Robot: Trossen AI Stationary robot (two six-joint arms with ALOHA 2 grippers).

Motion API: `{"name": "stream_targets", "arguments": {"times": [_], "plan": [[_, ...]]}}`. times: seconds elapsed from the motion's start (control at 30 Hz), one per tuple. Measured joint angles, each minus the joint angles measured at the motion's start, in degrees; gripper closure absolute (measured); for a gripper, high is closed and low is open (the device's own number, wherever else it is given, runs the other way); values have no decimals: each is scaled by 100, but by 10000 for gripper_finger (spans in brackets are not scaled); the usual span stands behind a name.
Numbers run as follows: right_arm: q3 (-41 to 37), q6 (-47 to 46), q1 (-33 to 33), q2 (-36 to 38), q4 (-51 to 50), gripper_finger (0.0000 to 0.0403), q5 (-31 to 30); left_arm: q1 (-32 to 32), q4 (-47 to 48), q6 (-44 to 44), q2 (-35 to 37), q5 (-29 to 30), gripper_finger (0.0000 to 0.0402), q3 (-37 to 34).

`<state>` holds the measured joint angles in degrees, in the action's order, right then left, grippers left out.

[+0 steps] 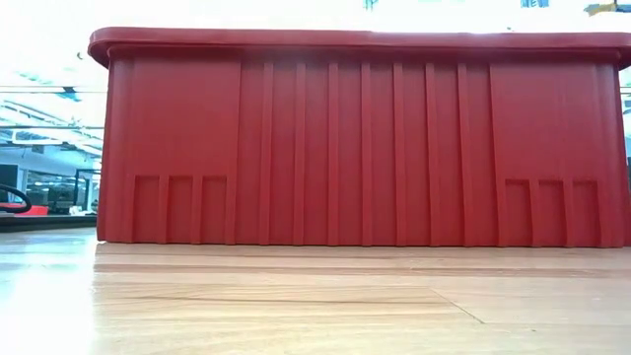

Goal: Pick and place slides into bin
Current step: Return to Home Position

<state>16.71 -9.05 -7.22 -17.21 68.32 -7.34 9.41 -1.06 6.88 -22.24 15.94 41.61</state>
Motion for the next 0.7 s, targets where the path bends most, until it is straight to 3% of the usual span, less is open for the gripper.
{"name": "stream_targets", "arguments": {"times": [0.2,0.37,0.7], "plan": [[-346,139,0,781,-39,234,16,15,451,-58,953,59,174,-331],[-446,127,0,1637,-969,234,11,13,806,-14,1572,61,174,-447],[-493,181,0,1703,-1227,234,4,11,1414,-121,2196,221,174,-446]]}}
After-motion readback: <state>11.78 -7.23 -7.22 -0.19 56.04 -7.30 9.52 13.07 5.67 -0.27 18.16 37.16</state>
